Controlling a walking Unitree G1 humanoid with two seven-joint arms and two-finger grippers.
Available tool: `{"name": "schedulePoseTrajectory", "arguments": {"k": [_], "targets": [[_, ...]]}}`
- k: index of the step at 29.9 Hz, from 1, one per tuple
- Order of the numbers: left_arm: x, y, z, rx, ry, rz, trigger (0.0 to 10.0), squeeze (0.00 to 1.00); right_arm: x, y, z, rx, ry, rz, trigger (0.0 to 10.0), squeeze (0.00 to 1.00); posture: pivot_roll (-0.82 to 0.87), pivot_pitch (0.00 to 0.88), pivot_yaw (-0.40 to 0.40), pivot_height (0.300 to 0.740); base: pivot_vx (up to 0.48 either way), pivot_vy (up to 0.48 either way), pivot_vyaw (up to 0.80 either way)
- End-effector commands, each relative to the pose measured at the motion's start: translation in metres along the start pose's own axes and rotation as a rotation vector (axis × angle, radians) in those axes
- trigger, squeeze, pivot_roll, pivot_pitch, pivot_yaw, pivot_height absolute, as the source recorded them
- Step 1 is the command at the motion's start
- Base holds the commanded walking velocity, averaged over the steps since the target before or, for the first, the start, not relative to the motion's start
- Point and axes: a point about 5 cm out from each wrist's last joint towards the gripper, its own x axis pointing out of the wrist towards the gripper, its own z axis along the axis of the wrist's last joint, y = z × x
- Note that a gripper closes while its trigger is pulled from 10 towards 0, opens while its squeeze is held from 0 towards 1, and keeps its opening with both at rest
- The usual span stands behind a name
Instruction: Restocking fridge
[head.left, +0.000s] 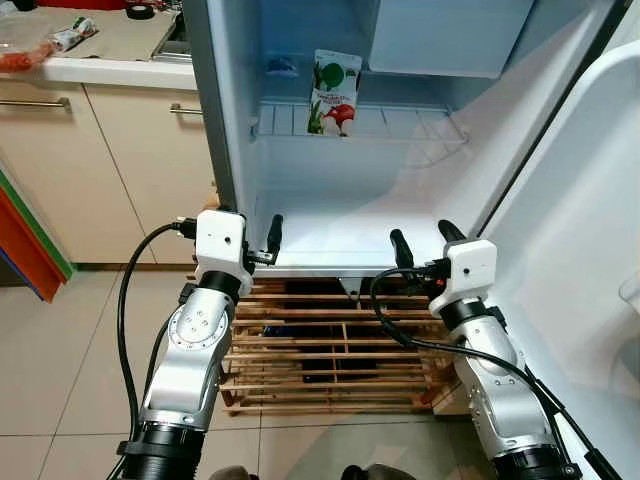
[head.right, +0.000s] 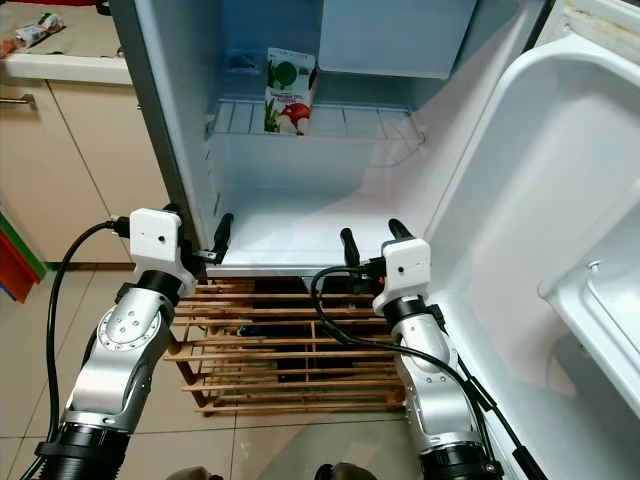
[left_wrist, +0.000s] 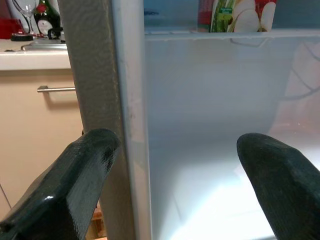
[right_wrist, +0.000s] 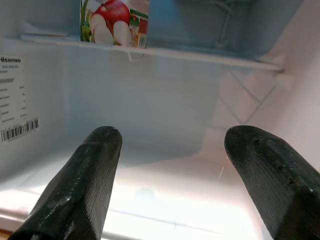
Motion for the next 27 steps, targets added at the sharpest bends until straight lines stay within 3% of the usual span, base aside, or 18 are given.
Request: {"name": "schedulePoseTrajectory", "arguments": {"k": [1,9,14,27], "targets": [[0.0012,-0.0008,-0.0014,-0.006,0.008,0.001,10.0,0.0,0.0029,-0.0025,0.0063,-0.008,-0.021,-0.011,10.0,0.0,0.05,0.0,-0.05,0.74,0.0,0.0,0.0],[0.0017,-0.004,-0.0013,-0.004,0.005,-0.01,10.0,0.0,0.0029,-0.0038,0.0073,-0.023,-0.021,-0.012,10.0,0.0,0.04,0.0,-0.047,0.74,0.0,0.0,0.0],[0.0036,-0.0043,-0.0025,-0.014,0.017,-0.01,10.0,0.0,0.004,-0.0075,0.0043,0.018,0.002,-0.045,10.0,0.0,0.04,0.0,-0.044,0.74,-0.421,0.0,0.0],[0.0055,-0.0042,-0.0013,-0.017,0.007,-0.013,10.0,0.0,0.0052,-0.0081,-0.0021,0.013,0.052,-0.066,10.0,0.0,0.04,0.0,-0.037,0.74,0.0,0.0,-0.04]]}}
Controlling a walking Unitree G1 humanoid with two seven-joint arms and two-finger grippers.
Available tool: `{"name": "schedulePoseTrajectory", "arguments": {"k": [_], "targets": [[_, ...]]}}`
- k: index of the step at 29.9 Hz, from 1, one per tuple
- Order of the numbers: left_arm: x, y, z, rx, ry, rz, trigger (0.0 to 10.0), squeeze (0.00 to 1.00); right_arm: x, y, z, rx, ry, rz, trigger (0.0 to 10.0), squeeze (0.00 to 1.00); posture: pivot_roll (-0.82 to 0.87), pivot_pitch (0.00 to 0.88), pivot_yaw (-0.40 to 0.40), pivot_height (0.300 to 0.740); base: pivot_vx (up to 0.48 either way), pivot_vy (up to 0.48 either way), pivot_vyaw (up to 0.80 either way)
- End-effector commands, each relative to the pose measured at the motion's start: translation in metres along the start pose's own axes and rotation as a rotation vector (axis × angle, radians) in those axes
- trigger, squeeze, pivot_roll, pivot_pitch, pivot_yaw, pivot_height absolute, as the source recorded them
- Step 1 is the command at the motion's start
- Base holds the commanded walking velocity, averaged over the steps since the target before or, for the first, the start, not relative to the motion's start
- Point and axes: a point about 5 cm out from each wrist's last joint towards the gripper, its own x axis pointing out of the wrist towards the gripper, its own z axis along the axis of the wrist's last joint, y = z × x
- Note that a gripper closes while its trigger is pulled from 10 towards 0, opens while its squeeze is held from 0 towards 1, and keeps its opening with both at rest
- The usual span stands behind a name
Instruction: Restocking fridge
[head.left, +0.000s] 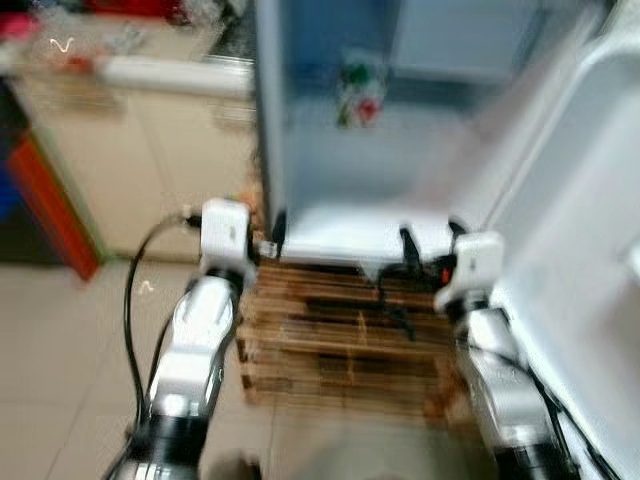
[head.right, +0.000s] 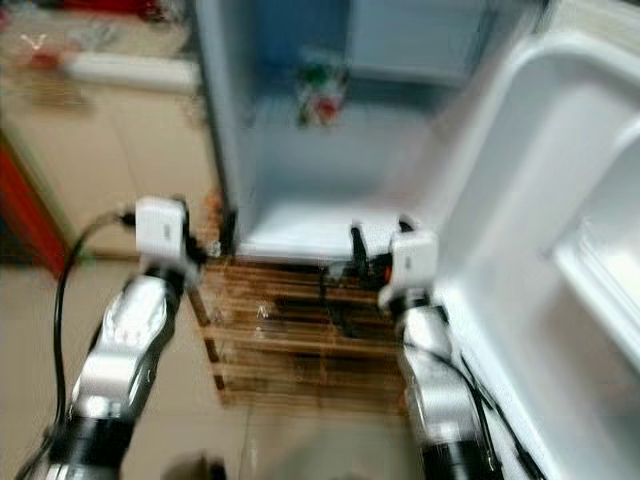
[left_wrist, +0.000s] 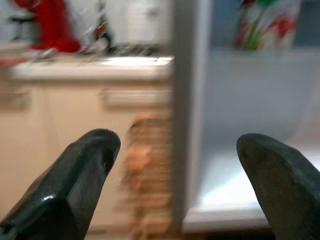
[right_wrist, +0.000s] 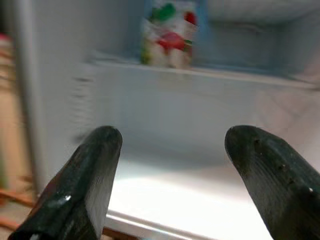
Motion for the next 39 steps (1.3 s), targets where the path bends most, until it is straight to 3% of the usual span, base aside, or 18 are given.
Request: {"name": "schedulePoseTrajectory", "arguments": {"k": [1,22,25,27,30,39], "targets": [[0.006,-0.004,0.007,0.003,-0.021,-0.021,10.0,0.0,-0.003,-0.005,-0.005,-0.01,0.03,-0.02,10.0,0.0,0.03,0.0,-0.037,0.74,0.0,0.0,-0.51],[0.007,-0.009,0.006,-0.005,-0.021,-0.026,10.0,0.0,-0.004,-0.006,-0.006,-0.008,0.029,-0.033,10.0,0.0,0.03,0.0,-0.035,0.74,0.0,0.0,-0.05],[0.008,-0.011,0.007,-0.009,-0.024,-0.037,10.0,0.0,-0.003,-0.007,-0.007,0.01,0.037,-0.05,10.0,0.0,0.02,0.0,-0.034,0.74,0.0,0.0,0.0],[0.009,-0.011,0.007,-0.008,-0.021,-0.039,10.0,0.0,-0.002,-0.011,-0.012,0.09,0.069,-0.101,10.0,0.0,0.02,0.0,-0.03,0.74,-0.122,0.0,0.0],[0.009,-0.01,0.007,-0.005,-0.02,-0.04,10.0,0.0,0.0,-0.017,-0.016,0.138,0.093,-0.144,10.0,0.0,0.02,0.0,-0.031,0.74,-0.247,0.0,0.0],[0.01,-0.009,0.006,-0.009,-0.018,-0.039,10.0,0.0,0.002,-0.018,-0.016,0.128,0.094,-0.143,10.0,0.0,0.02,0.0,-0.035,0.74,-0.261,0.0,0.0]]}}
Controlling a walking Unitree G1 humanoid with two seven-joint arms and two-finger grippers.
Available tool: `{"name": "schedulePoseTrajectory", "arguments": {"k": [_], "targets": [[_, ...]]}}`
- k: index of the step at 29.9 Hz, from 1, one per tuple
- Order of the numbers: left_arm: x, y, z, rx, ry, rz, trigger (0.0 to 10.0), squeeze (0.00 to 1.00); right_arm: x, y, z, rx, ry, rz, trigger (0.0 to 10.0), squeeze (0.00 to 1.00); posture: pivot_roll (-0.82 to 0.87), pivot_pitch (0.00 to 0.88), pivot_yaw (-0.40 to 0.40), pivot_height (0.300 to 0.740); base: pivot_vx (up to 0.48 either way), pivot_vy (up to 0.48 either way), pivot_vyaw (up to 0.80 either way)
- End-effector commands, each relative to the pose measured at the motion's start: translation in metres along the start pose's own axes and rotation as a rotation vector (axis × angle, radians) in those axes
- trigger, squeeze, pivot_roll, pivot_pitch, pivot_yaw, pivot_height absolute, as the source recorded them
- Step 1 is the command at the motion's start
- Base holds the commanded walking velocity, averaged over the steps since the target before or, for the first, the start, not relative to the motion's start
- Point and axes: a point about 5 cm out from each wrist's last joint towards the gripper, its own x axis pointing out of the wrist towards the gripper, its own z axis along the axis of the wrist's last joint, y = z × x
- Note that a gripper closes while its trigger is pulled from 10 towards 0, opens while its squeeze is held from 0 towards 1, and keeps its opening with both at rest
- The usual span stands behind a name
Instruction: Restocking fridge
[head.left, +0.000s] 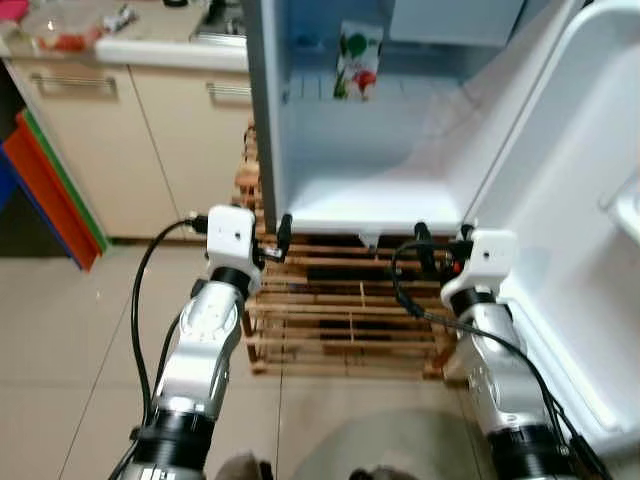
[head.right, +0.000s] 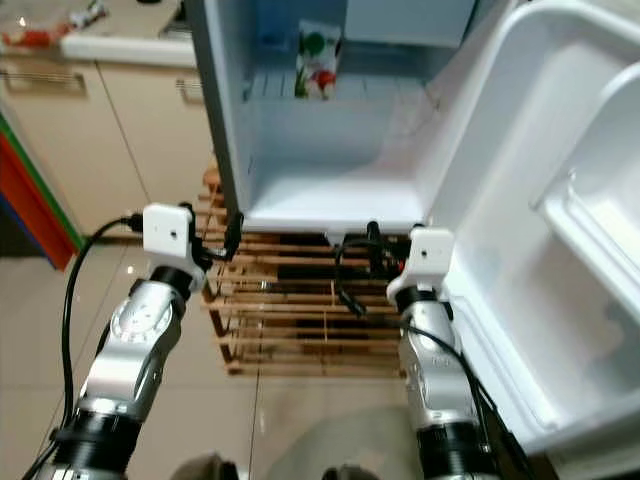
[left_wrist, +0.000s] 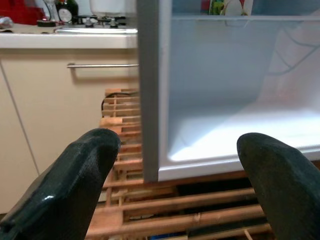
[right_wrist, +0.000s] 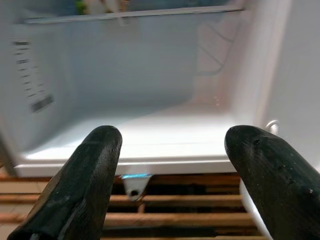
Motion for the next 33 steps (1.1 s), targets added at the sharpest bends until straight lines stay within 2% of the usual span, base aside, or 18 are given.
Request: {"name": "schedulePoseTrajectory", "arguments": {"k": [1,26,28,30,33], "targets": [[0.001,-0.001,0.001,-0.002,-0.004,-0.006,10.0,0.0,0.001,-0.001,-0.001,0.006,0.009,-0.004,10.0,0.0,0.02,0.0,-0.035,0.74,-0.266,0.0,0.0],[0.001,-0.001,0.001,-0.002,-0.004,-0.006,10.0,0.0,0.001,-0.001,-0.001,0.006,0.009,-0.004,10.0,0.0,0.02,0.0,-0.035,0.74,-0.266,0.0,0.0],[0.006,-0.014,0.004,0.01,-0.046,-0.09,10.0,0.0,0.001,0.003,-0.003,-0.028,0.012,0.029,10.0,0.0,-0.01,0.0,-0.011,0.74,0.0,0.0,0.0],[0.008,-0.019,0.007,0.021,-0.068,-0.13,10.0,0.0,0.002,0.005,-0.004,-0.041,0.012,0.04,10.0,0.0,-0.01,0.0,-0.007,0.74,0.0,-0.24,0.0],[0.009,-0.019,0.006,0.019,-0.063,-0.129,10.0,0.0,0.004,0.006,-0.002,-0.039,0.007,0.037,10.0,0.0,-0.01,0.0,-0.001,0.74,0.0,-0.449,0.0]]}}
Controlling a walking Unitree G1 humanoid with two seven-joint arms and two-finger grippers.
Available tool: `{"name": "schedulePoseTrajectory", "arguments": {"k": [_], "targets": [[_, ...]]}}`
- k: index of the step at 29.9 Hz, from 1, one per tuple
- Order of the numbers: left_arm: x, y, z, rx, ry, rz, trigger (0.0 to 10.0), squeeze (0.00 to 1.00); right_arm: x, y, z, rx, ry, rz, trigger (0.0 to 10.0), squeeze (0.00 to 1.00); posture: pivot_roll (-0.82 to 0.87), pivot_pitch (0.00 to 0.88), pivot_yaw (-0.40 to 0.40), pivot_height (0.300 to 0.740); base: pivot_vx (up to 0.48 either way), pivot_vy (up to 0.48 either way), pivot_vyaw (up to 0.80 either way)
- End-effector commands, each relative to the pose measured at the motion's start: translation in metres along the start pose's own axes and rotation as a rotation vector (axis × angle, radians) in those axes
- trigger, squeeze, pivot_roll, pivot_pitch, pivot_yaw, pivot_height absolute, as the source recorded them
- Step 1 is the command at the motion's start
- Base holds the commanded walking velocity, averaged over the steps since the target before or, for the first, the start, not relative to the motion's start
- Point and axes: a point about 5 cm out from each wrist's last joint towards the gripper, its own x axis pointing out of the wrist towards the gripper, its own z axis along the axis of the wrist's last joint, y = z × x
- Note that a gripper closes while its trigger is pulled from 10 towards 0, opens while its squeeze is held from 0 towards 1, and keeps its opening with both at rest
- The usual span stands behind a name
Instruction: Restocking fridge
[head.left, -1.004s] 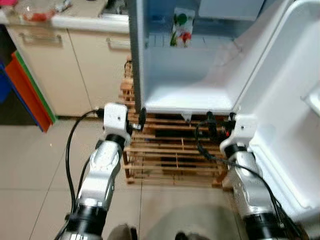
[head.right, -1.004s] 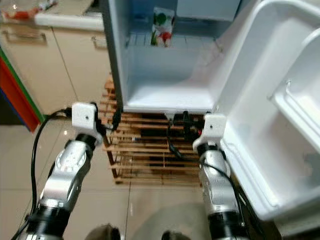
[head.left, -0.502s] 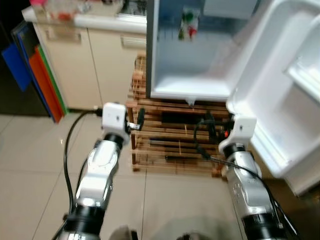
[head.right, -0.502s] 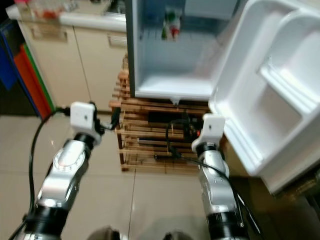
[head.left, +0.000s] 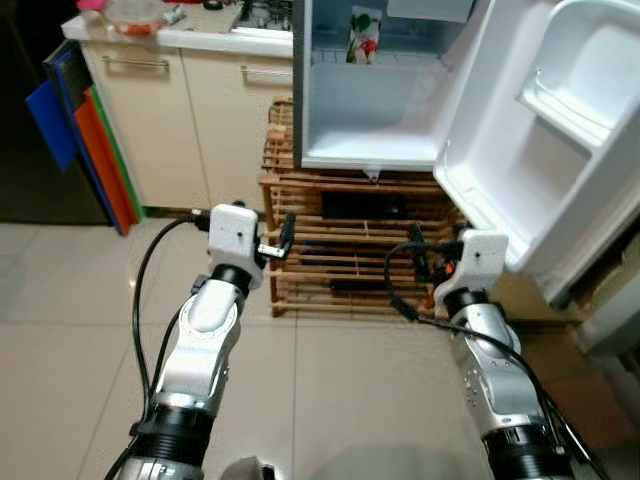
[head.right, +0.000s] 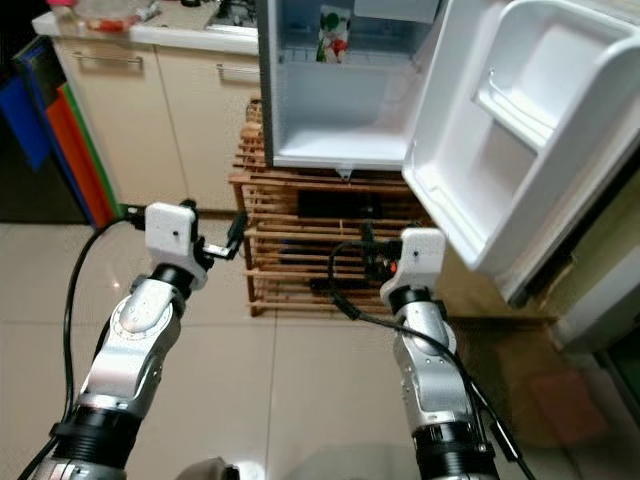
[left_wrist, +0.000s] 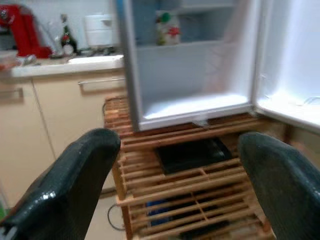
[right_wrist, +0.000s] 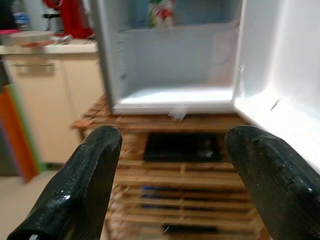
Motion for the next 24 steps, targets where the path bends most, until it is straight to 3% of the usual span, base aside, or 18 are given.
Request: {"name": "schedulePoseTrajectory", "arguments": {"k": [1,9,11,20,24], "targets": [[0.0057,-0.0026,0.0039,0.006,-0.01,-0.016,10.0,0.0,0.0054,-0.001,0.0082,-0.003,-0.033,-0.012,10.0,0.0,-0.01,0.0,0.0,0.74,0.0,-0.428,0.0],[0.0103,-0.0041,-0.0009,0.017,0.006,-0.007,10.0,0.0,0.0073,0.0069,0.0096,-0.014,-0.043,0.013,10.0,0.0,-0.02,0.0,0.002,0.74,0.096,-0.416,0.0],[0.0116,-0.0037,-0.0027,-0.015,0.015,0.004,10.0,0.0,0.0082,0.0082,0.0105,-0.021,-0.048,0.018,10.0,0.0,-0.02,0.0,0.004,0.74,0.0,0.0,0.0],[0.014,-0.0057,-0.0048,0.005,0.023,0.008,10.0,0.0,0.0081,0.0051,0.0095,-0.023,-0.041,0.006,10.0,0.0,-0.04,0.0,0.005,0.74,0.0,0.0,0.0],[0.0148,-0.0103,-0.0035,0.01,0.001,-0.001,10.0,0.0,0.007,0.0044,0.0082,-0.028,-0.035,0.004,10.0,0.0,-0.04,0.0,0.006,0.74,0.465,0.0,0.0]]}}
